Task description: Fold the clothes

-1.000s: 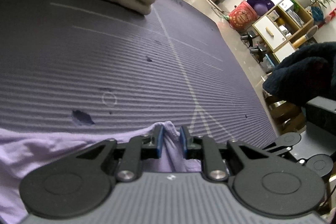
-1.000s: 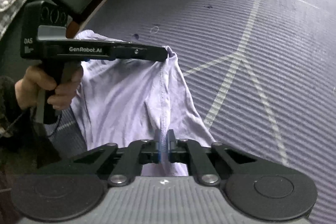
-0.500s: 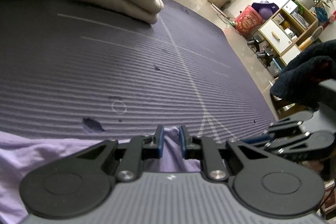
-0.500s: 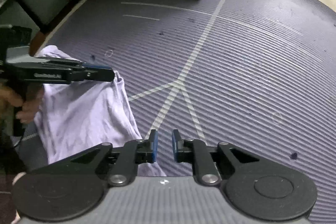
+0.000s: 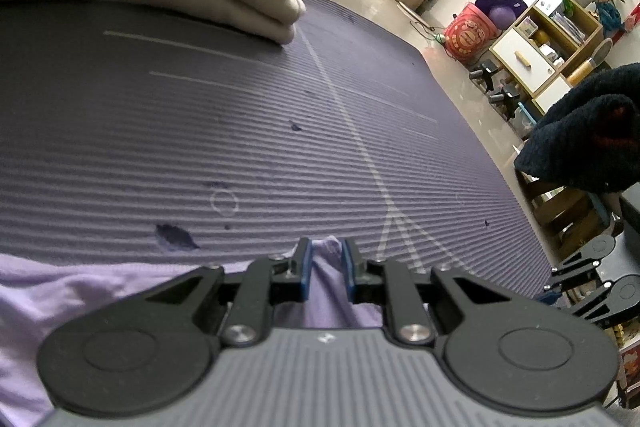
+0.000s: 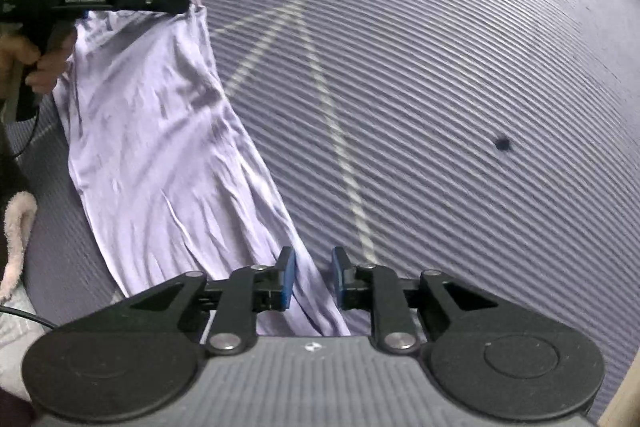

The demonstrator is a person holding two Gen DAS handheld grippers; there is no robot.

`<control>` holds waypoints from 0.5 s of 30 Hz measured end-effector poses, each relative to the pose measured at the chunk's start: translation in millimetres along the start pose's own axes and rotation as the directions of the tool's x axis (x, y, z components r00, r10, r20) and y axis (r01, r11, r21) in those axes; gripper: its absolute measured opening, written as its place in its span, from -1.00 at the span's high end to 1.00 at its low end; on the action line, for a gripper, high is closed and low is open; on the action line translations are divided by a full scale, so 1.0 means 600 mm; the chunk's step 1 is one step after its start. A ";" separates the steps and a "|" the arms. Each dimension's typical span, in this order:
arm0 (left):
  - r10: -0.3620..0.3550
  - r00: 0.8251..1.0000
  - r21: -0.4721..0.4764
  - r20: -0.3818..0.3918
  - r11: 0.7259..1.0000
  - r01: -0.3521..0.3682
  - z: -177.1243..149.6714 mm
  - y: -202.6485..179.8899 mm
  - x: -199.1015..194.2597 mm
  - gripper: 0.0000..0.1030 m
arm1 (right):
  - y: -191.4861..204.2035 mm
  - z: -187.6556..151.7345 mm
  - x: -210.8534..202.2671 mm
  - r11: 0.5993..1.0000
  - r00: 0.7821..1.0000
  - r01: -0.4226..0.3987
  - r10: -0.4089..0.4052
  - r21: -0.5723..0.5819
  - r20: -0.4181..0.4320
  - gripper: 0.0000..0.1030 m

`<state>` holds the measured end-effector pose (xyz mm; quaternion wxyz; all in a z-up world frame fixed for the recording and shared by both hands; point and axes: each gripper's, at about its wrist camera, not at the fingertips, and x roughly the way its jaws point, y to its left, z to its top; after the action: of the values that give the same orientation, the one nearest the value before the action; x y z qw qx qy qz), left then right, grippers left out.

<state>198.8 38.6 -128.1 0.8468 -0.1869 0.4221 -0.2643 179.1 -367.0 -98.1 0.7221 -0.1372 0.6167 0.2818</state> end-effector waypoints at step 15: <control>0.003 1.000 0.015 -0.001 1.000 -0.003 -0.001 -0.001 0.003 0.64 | -0.026 -0.036 0.002 1.000 0.997 0.020 -0.019 0.013 -0.074 0.82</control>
<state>199.2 37.2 -129.1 0.8483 -0.1796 0.4210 -0.2662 170.9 -391.0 -106.0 0.7023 -0.1485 0.6436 0.2653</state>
